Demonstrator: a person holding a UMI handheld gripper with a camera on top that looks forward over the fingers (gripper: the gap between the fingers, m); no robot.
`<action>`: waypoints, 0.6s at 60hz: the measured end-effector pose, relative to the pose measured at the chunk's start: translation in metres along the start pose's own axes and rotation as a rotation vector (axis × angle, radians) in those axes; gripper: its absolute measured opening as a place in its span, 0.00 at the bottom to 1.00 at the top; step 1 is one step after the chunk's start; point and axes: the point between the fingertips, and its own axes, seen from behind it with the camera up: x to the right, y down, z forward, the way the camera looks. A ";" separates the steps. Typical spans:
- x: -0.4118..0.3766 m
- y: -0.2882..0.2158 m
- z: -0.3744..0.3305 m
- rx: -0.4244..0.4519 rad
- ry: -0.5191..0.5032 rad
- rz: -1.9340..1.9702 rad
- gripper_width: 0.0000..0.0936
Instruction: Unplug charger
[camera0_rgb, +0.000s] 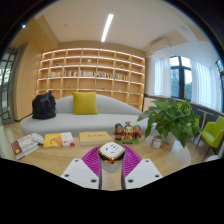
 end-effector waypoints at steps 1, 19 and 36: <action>0.006 0.017 0.005 -0.032 0.005 0.003 0.26; 0.032 0.152 0.017 -0.315 -0.006 0.075 0.43; 0.047 0.128 -0.005 -0.278 0.021 0.050 0.91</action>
